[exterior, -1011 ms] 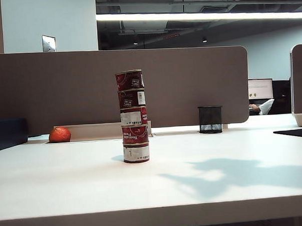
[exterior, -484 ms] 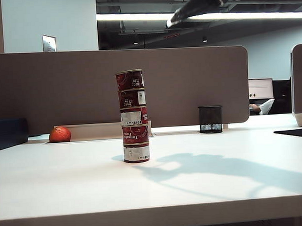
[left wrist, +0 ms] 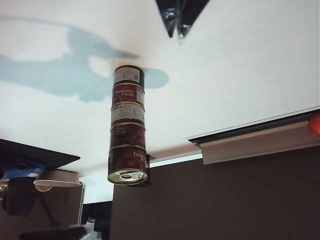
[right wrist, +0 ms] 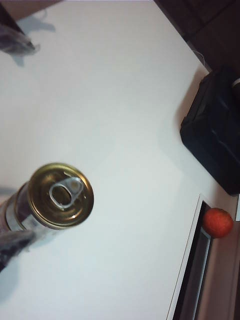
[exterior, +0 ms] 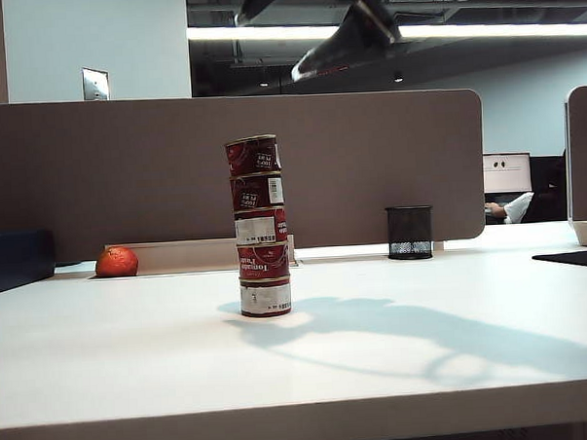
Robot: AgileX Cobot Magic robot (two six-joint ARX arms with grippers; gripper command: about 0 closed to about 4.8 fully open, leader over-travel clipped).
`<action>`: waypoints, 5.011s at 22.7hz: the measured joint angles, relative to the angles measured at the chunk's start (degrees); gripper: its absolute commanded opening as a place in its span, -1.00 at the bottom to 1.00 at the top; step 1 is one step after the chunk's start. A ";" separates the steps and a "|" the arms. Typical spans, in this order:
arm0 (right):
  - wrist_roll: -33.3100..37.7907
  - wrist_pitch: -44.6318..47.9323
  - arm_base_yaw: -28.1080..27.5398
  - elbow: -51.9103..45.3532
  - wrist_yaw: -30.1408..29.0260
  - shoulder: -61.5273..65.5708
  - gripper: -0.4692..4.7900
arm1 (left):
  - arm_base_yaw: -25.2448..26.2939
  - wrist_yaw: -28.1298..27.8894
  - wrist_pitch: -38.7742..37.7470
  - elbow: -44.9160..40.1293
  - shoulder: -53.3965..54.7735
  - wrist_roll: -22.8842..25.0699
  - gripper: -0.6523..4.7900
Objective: Take a can of tomato sauce from the stacked ones and place it on the table.
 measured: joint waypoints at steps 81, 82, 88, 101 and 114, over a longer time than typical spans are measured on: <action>-2.21 6.80 2.84 2.01 10.34 13.46 0.58 | 0.00 -0.07 -2.40 0.00 0.02 -1.31 -0.78; -2.23 6.80 2.84 2.01 10.34 13.46 0.55 | 0.00 -0.07 -2.40 -0.02 0.02 -1.33 -0.78; -2.23 6.80 2.84 2.01 10.16 13.46 0.49 | 0.00 -0.07 -2.40 0.00 0.02 -1.33 -0.78; -2.38 7.19 2.84 2.01 10.16 13.44 0.38 | 0.00 -0.07 -2.40 0.00 0.02 -1.31 -0.78; -2.40 7.69 2.84 2.12 10.12 13.42 0.21 | 0.00 -0.09 -2.40 -0.02 0.02 -1.33 -0.78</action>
